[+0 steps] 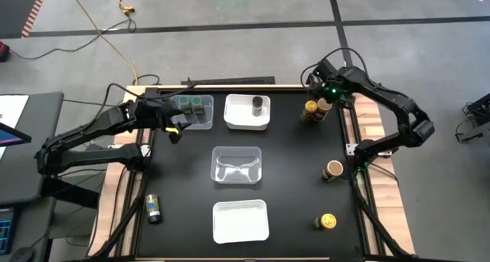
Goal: Sort spices by type
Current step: Put the top brown seasoning bottle into the bottom transparent bin
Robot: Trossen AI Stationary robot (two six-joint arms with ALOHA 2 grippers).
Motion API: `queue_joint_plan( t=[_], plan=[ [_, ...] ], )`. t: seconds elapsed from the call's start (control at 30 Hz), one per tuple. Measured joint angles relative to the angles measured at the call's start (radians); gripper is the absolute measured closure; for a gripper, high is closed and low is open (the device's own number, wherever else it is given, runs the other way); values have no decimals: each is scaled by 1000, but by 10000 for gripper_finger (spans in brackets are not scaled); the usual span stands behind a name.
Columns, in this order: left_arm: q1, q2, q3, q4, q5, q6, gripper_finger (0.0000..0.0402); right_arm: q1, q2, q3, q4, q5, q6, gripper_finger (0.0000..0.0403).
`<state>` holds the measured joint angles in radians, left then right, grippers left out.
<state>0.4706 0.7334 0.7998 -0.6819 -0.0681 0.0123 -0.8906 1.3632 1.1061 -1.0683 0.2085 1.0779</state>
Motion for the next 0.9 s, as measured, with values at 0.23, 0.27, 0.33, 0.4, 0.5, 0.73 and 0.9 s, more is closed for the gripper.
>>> queue_joint_plan(
  t=[0.23,0.27,0.33,0.4,0.5,0.73,0.9],
  plan=[
    [0,0,0,0,0,99,138,0,-1,0,3,0,51,85],
    [0,0,0,0,0,108,138,0,-2,0,2,0,51,85],
    [0,0,0,0,-1,126,138,5,-3,0,1,0,51,85],
    [2,0,0,0,-11,139,138,16,-3,0,2,0,48,85],
    [2,0,0,0,-25,142,138,23,-3,0,6,3,47,85],
    [2,0,0,0,-48,143,138,21,-3,0,4,27,45,56],
    [2,0,0,-2,-52,144,138,19,-3,0,4,50,57,9]
  ],
)
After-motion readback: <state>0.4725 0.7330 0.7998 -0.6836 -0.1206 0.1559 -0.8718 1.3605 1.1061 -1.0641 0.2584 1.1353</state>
